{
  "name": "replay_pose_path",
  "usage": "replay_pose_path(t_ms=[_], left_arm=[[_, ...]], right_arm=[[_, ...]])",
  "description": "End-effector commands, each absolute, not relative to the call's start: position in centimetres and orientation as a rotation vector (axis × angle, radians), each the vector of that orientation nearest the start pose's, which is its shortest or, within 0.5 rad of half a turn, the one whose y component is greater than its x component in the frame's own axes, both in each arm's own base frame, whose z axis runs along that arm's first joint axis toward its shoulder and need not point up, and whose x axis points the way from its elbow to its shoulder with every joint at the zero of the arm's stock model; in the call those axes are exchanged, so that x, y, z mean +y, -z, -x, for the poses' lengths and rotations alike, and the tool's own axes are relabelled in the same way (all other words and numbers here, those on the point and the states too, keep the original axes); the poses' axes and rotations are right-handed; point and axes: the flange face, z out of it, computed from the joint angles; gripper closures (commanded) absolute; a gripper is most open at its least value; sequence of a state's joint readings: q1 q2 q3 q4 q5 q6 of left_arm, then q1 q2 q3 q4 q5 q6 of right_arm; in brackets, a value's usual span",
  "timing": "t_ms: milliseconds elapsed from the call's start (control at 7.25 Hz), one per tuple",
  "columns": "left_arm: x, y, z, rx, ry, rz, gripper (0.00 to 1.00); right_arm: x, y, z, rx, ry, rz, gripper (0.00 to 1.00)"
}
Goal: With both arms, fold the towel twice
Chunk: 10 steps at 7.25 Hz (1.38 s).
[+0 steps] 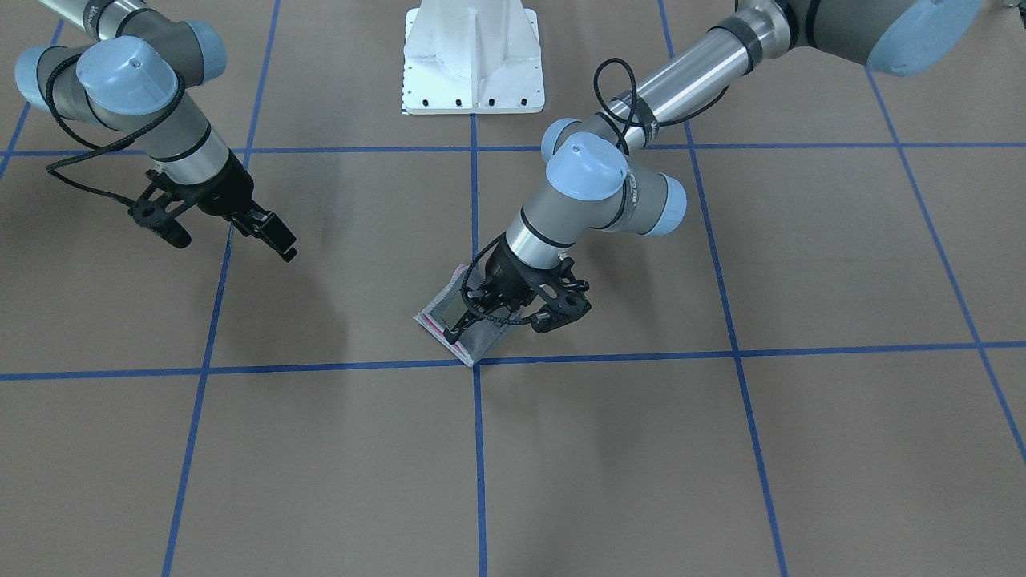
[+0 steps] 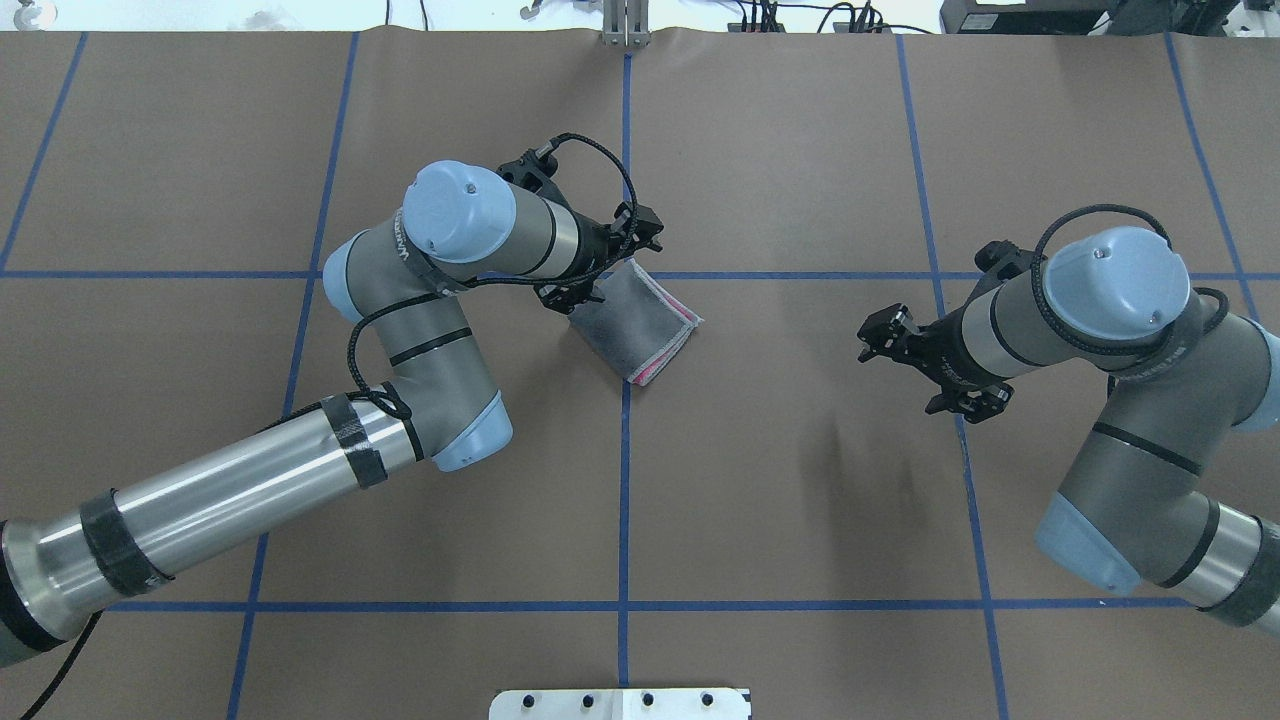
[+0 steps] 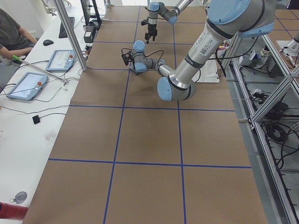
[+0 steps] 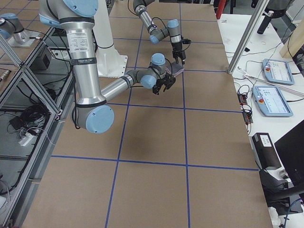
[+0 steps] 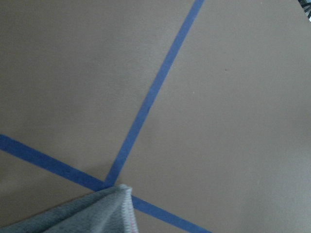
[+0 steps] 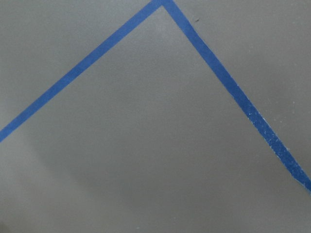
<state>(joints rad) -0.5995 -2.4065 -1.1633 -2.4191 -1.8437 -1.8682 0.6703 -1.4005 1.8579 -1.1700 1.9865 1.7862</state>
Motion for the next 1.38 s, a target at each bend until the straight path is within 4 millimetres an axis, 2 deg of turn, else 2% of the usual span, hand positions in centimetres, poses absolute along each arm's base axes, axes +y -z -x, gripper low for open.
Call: replay_pose_path(t_ms=[0, 276, 414, 828, 1241], left_arm=[[-52.6, -22.8, -60.6, 1.291, 0.589, 0.057, 0.00], [-52.9, -23.4, -61.0, 1.276, 0.592, 0.057, 0.00], [-53.0, -22.6, -60.9, 1.287, 0.589, 0.055, 0.00], [-53.4, -20.9, -58.8, 1.324, 0.555, 0.093, 0.00], [-52.1, -21.2, -60.2, 1.316, 0.588, 0.144, 0.00]], right_arm=[[-41.9, -39.0, 37.9, -0.931, -0.641, 0.192, 0.00], [-41.9, -38.7, 37.7, -0.937, -0.642, 0.190, 0.00], [-41.8, -38.4, 37.6, -0.942, -0.641, 0.189, 0.00], [-41.7, -38.5, 37.6, -0.937, -0.642, 0.189, 0.00], [-41.6, -39.4, 37.0, -0.928, -0.642, 0.206, 0.00]])
